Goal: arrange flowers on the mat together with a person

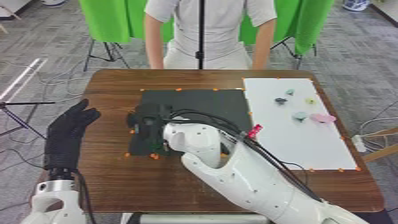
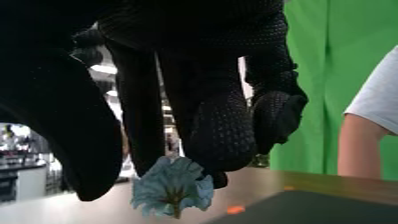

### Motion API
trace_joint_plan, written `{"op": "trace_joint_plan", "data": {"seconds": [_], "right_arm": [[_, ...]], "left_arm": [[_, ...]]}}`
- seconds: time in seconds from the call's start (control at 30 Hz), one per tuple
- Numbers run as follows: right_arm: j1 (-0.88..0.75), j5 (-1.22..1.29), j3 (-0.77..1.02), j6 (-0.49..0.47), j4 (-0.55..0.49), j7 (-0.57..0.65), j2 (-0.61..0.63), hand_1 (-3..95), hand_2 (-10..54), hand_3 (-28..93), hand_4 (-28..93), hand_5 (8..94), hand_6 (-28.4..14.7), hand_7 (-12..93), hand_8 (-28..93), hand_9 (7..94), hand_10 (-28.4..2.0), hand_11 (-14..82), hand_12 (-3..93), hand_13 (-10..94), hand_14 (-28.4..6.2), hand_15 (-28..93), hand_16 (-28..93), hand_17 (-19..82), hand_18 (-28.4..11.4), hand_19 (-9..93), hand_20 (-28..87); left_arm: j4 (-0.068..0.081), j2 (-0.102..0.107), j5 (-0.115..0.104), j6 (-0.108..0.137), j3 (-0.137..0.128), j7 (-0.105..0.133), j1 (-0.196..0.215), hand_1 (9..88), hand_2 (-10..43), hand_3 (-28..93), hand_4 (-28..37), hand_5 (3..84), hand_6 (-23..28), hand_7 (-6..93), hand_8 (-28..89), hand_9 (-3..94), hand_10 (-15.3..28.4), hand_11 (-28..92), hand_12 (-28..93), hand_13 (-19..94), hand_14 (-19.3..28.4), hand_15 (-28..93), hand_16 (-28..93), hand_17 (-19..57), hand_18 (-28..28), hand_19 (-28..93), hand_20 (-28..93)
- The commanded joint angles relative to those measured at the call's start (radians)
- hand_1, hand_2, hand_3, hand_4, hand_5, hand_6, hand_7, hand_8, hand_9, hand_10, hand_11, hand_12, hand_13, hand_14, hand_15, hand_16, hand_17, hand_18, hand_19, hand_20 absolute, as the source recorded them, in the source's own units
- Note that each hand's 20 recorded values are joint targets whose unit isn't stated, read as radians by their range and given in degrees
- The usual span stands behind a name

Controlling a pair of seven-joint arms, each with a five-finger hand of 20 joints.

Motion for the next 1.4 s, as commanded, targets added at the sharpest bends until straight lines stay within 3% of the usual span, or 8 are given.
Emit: {"op": "trace_joint_plan", "data": {"seconds": [0.03,0.13,0.23,0.77,0.93,1.0,1.2,1.4], "right_arm": [[0.012,-0.012,-0.005,-0.026,-0.025,-0.007,0.006,40.6,-9.5,78,-28,52.5,5.2,17,-13,64.8,-14.4,8.6,12.8,74,-6.8,63,37,35,-22.8,77,60],[0.004,-0.022,-0.016,-0.029,-0.029,-0.011,0.013,40.3,-9.5,78,-28,51.8,2.6,15,-13,63.8,-11.7,8.8,13.2,75,-7.1,62,37,35,-23.0,77,60],[0.003,-0.035,-0.017,-0.053,-0.03,-0.01,0.011,39.9,-9.5,77,-28,48.8,1.7,14,-12,61.4,-11.4,8.5,13.6,76,-7.2,62,36,35,-23.4,77,60],[0.0,-0.025,-0.007,-0.101,-0.039,0.008,0.018,35.2,-9.5,74,-24,52.2,5.4,15,-12,50.4,-17.4,5.8,11.9,78,-5.2,60,32,36,-24.3,79,59],[0.002,-0.027,-0.011,-0.097,-0.043,0.002,0.024,33.9,-9.5,75,-24,51.0,2.8,13,-11,46.2,-13.8,5.6,12.3,79,-5.4,60,31,36,-24.6,79,59],[0.002,-0.033,-0.009,-0.115,-0.044,0.002,0.022,33.9,-9.5,75,-24,50.4,1.7,12,-11,46.3,-12.4,5.8,12.5,79,-5.5,59,31,36,-24.5,79,59],[0.005,-0.027,-0.012,-0.117,-0.049,0.004,0.033,32.5,-9.5,73,-22,45.5,2.6,11,-10,50.8,-13.8,6.4,12.1,81,-5.0,56,30,37,-24.3,79,57],[0.013,-0.022,-0.013,-0.106,-0.051,0.005,0.04,29.3,-9.5,71,-19,42.8,-2.8,8,-8,57.1,-12.1,7.7,12.7,81,-6.4,52,31,35,-24.7,78,57]], "left_arm": [[0.009,-0.007,-0.002,-0.011,-0.001,-0.007,0.002,22.6,-2.5,69,-23.2,48.7,4.4,11.8,-5,47.6,13.9,18,16,37,18.9,20,4,3.0,13.5,7,16],[0.008,-0.008,-0.001,-0.014,-0.001,-0.009,0.001,22.6,-2.6,69,-23.1,48.7,4.4,11.7,-5,47.6,13.9,18,16,37,18.9,20,4,3.0,13.6,7,16],[0.008,-0.009,0.001,-0.014,-0.001,-0.008,0.0,22.6,-2.8,69,-23.0,48.7,4.4,11.7,-5,47.6,13.9,18,16,37,18.9,20,4,3.0,13.6,7,16],[0.006,-0.008,0.002,-0.019,-0.004,-0.008,0.003,22.9,-3.6,68,-21.9,48.7,4.3,11.8,-5,47.6,13.9,18,16,37,18.9,20,4,2.9,13.6,7,16],[0.007,-0.01,0.002,-0.019,-0.003,-0.007,0.001,23.1,-3.7,68,-21.7,48.7,4.4,11.8,-5,47.6,13.9,18,16,37,19.0,21,4,2.9,13.6,7,16],[0.006,-0.01,0.001,-0.02,-0.004,-0.006,0.003,23.1,-3.8,68,-21.6,48.7,4.4,11.8,-5,47.6,13.9,18,16,37,19.0,21,4,2.9,13.7,7,16],[0.004,-0.015,0.004,-0.023,-0.007,-0.009,0.003,23.1,-3.9,68,-21.3,48.6,4.4,11.7,-5,47.6,13.9,18,16,37,19.1,21,4,2.9,13.7,7,16],[0.003,-0.013,0.003,-0.02,-0.006,-0.007,0.004,23.1,-4.1,68,-21.4,48.7,4.5,11.6,-5,47.6,13.9,18,16,38,19.0,21,4,2.8,13.7,7,16]]}}
